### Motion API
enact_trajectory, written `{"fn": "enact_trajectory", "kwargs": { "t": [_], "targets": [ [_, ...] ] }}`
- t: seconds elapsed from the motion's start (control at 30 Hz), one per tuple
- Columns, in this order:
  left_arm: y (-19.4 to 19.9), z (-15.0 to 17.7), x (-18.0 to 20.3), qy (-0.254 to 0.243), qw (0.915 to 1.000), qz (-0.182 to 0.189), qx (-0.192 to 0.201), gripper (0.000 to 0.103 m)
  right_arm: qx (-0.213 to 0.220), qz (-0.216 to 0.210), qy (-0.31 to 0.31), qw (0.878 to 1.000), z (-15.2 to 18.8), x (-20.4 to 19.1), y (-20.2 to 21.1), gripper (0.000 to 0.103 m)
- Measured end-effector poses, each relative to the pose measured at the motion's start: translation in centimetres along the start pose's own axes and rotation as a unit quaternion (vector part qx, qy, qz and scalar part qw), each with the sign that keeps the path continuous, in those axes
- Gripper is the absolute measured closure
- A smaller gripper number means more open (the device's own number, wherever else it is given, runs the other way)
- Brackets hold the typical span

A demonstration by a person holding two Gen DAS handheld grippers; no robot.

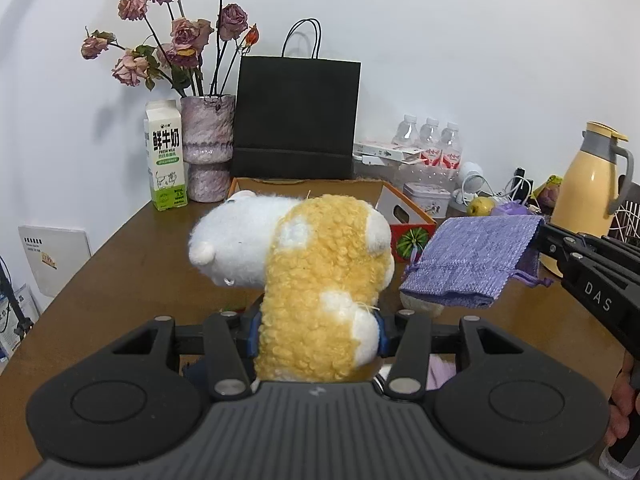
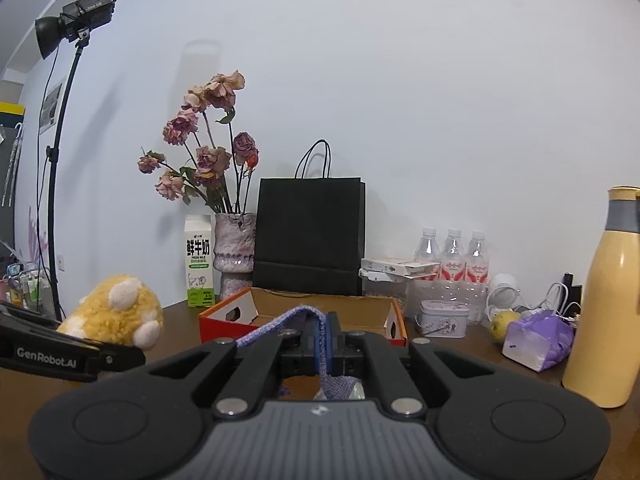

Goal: Organize objects
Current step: 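Lift and carry the plush toy and purple bag toward the red box with both tools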

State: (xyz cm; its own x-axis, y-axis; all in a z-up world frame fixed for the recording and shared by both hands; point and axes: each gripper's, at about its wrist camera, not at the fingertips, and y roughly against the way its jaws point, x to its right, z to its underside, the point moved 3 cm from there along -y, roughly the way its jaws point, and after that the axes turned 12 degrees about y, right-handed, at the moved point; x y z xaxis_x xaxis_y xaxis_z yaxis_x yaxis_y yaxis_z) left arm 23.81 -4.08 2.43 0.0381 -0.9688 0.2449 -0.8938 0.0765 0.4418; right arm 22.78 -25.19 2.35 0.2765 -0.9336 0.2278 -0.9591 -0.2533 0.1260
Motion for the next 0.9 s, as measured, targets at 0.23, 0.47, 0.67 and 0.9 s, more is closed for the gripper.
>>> {"fn": "enact_trajectory", "kwargs": {
  "t": [0.23, 0.47, 0.67, 0.9],
  "targets": [
    [-2.2, -2.2, 0.3, -0.002, 1.0000, 0.000, -0.002, 0.053, 0.000, -0.004, -0.003, 1.000, -0.8, 0.4, -3.0, 0.101],
    [-4.8, -4.0, 0.6, -0.004, 1.0000, -0.002, -0.007, 0.053, -0.004, -0.008, -0.003, 1.000, -1.4, 0.8, -6.0, 0.101],
    [-7.1, -5.4, 1.2, -0.006, 0.9999, -0.001, -0.013, 0.053, -0.004, -0.009, -0.005, 1.000, -1.8, 1.6, -8.7, 0.101],
    [-9.8, -6.9, 2.1, -0.007, 0.9998, 0.000, -0.016, 0.053, -0.002, -0.016, -0.007, 1.000, -2.1, 2.6, -11.7, 0.101]
  ]
}}
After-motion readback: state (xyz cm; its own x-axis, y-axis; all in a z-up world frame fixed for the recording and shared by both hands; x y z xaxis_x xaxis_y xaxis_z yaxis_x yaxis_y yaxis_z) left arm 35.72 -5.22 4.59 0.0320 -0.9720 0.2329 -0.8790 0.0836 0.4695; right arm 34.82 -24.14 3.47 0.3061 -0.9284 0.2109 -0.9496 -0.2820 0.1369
